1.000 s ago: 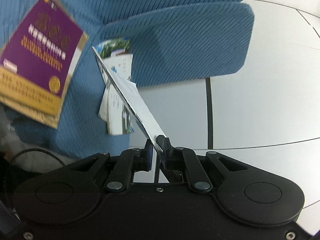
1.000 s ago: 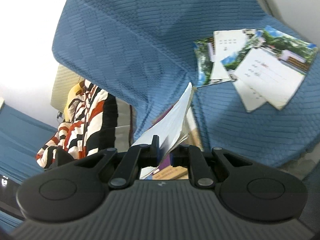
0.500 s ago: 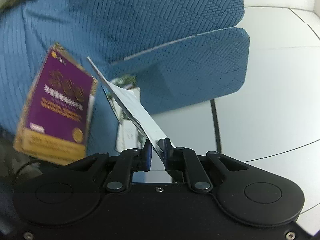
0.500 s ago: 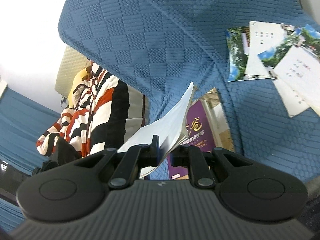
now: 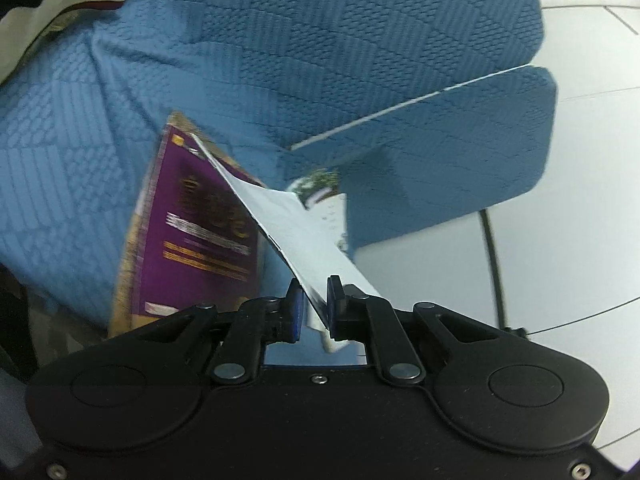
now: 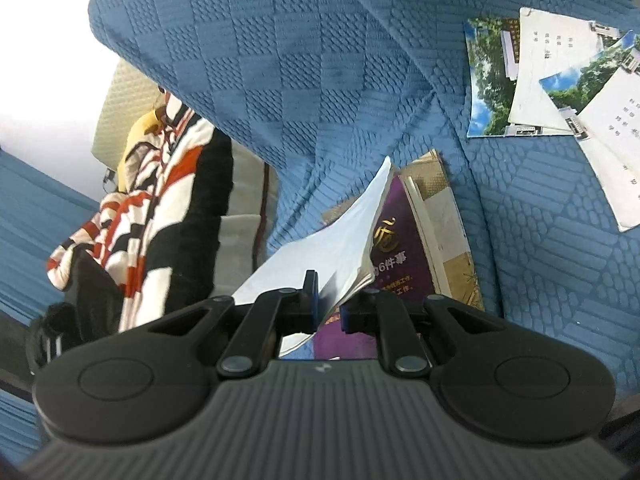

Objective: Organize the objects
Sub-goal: 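Carry the white booklet with both grippers and lower it onto the purple book, then open both grippers and withdraw them from the white booklet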

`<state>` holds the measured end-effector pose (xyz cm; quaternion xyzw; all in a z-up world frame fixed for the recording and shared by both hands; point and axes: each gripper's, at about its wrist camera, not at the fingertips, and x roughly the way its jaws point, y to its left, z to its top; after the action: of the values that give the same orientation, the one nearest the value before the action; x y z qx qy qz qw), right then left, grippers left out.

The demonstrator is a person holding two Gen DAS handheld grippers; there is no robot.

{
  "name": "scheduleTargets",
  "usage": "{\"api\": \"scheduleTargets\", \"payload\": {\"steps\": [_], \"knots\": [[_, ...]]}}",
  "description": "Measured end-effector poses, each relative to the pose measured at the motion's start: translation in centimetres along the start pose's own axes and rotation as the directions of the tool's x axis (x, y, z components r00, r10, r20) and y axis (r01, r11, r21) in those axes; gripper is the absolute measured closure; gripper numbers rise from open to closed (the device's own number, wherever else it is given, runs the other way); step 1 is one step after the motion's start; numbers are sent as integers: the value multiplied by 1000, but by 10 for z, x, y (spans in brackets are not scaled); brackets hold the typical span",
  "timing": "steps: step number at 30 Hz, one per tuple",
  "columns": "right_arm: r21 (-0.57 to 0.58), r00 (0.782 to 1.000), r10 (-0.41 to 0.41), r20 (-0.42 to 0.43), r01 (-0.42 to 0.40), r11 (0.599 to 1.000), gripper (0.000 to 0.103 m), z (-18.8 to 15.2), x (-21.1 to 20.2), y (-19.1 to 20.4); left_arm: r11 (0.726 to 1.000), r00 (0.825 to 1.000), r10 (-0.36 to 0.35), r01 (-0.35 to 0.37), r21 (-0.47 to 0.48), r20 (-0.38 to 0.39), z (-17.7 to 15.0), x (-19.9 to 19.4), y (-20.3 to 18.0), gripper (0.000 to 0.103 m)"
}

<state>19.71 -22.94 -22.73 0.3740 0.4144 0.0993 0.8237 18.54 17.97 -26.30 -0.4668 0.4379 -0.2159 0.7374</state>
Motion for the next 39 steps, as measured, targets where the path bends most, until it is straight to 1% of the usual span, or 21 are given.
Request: {"api": "scheduleTargets", "payload": {"steps": [3,5,7,10,12,20,23,27,29,31,32,33,34,35,36,37,38,39], "knots": [[-50,999,-40,1,40,998,90,-6,11,0,999,999,33,-34,-8,-10,4,11,15,93],[-87,998,-68,2,68,994,90,-11,18,0,997,997,72,-72,6,-14,5,17,22,94],[-98,997,-79,-8,78,992,90,-16,25,-2,993,993,117,-116,28,-22,4,23,27,94],[-113,995,-102,-18,99,989,90,-22,32,-4,988,988,151,-149,40,-38,1,27,34,94],[-118,993,-113,-21,110,987,90,-26,35,-6,982,982,184,-181,50,-52,-1,32,37,94],[-147,984,-169,-57,160,976,90,-40,47,-15,962,959,268,-263,70,-87,-15,46,45,93],[-159,980,-184,-77,170,973,90,-46,52,-20,955,952,294,-288,78,-87,-18,49,45,92],[-159,979,-186,-83,171,972,90,-50,54,-24,950,947,308,-301,87,-85,-19,50,43,90],[-156,979,-187,-87,172,973,88,-49,54,-24,945,944,321,-313,99,-82,-20,48,40,81],[-159,977,-193,-90,177,971,87,-48,53,-21,945,945,318,-309,105,-79,-20,47,34,59],[-163,977,-194,-92,178,971,84,-48,52,-19,943,944,323,-313,114,-72,-21,46,31,56],[-166,976,-195,-94,177,970,76,-48,51,-18,937,940,336,-326,128,-65,-21,44,28,51],[-169,976,-196,-97,177,969,64,-48,49,-17,930,935,351,-340,140,-58,-23,43,25,46],[-171,975,-198,-99,179,969,57,-48,47,-15,925,931,361,-350,147,-55,-24,42,21,44],[-171,975,-201,-97,182,968,42,-48,45,-14,923,930,365,-354,150,-51,-25,40,18,39],[-169,975,-202,-90,185,968,34,-49,42,-13,923,931,361,-351,157,-45,-27,37,15,36],[-170,974,-210,-81,194,966,32,-49,39,-12,923,934,355,-344,170,-39,-30,33,10,33],[-175,974,-215,-73,200,964,32,-50,35,-10,922,936,351,-340,186,-31,-31,31,6,27]]}}
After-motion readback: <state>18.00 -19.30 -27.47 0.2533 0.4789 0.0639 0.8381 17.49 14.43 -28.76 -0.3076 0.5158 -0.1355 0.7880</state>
